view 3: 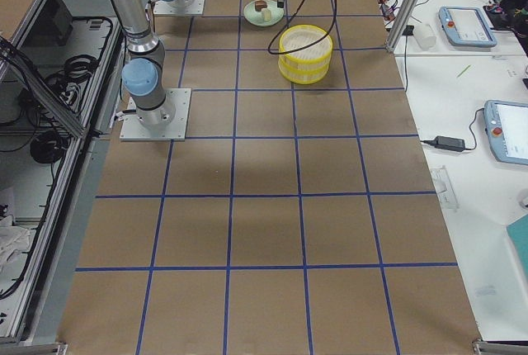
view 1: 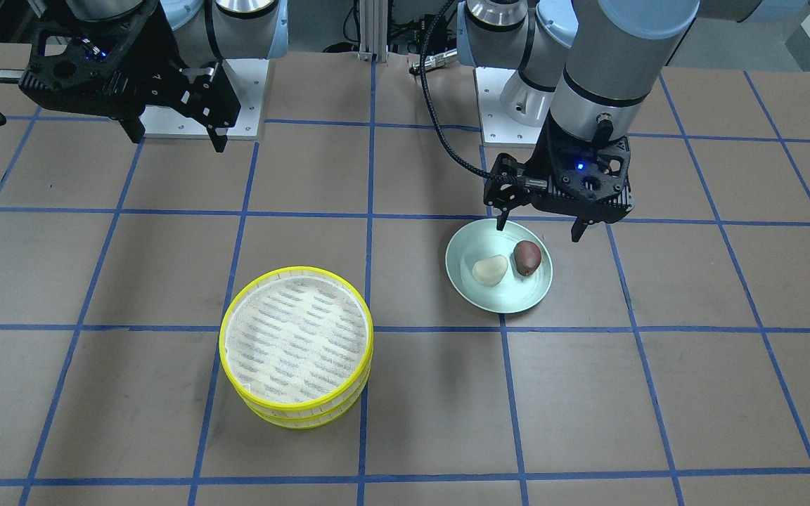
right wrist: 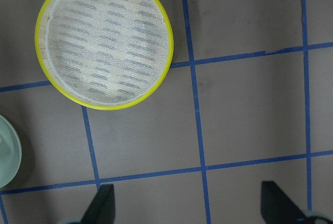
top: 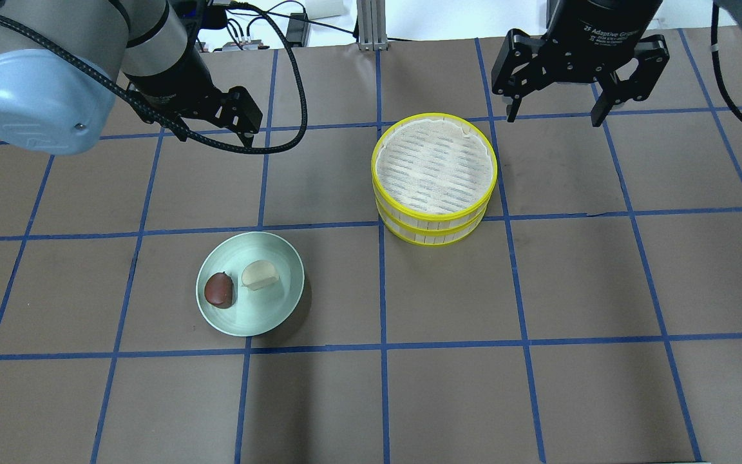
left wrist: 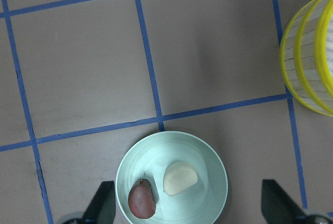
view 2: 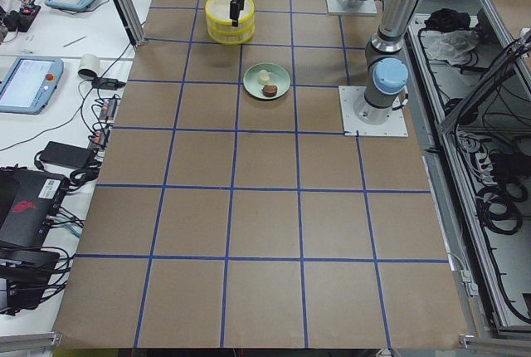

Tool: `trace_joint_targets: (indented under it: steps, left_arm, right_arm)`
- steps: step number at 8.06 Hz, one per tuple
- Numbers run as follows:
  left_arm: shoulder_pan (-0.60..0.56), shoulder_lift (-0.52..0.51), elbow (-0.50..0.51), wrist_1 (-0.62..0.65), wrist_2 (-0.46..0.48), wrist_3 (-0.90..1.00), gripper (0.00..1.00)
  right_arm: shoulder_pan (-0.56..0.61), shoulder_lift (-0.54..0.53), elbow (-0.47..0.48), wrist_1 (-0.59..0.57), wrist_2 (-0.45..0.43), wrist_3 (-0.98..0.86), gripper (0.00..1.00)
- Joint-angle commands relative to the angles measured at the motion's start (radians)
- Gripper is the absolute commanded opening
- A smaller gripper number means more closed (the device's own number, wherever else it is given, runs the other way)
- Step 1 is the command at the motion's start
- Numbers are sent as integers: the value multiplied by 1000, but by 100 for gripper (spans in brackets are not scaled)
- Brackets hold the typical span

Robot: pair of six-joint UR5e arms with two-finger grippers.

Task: Place buns in different layers of steamer
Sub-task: 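Reach left gripper to the white bun while right gripper reaches the steamer rim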

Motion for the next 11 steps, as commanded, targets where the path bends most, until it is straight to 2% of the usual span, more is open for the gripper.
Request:
trace_joint_targets:
  steps: [1, 3, 5, 6, 7, 9, 10, 11]
  left_arm:
    - [1, 3, -23, 1, 0, 15, 100]
    - [4, -22, -69, -10, 13, 83, 100]
    - [5, -43, -225, 63, 7, 179, 100]
    - [5, -65, -259, 74, 13, 188, 100]
    - [5, -92, -264, 70, 20, 217, 100]
    - [5, -150, -288, 67, 48, 378, 100]
    - [5, -184, -292, 67, 47, 383, 100]
    - [5, -209, -293, 67, 47, 384, 100]
  right_arm:
    - [0, 1, 8, 0, -5, 0, 100]
    - [0, 2, 10, -2, -5, 0, 100]
    - [0, 20, 11, -11, 1, 1, 100]
    - [2, 56, 31, -69, 3, 11, 100]
    - [2, 68, 63, -133, 6, 11, 100]
    - [2, 89, 79, -149, 3, -1, 100]
    - [2, 147, 97, -198, 3, 1, 100]
    - [3, 200, 152, -315, 6, 6, 100]
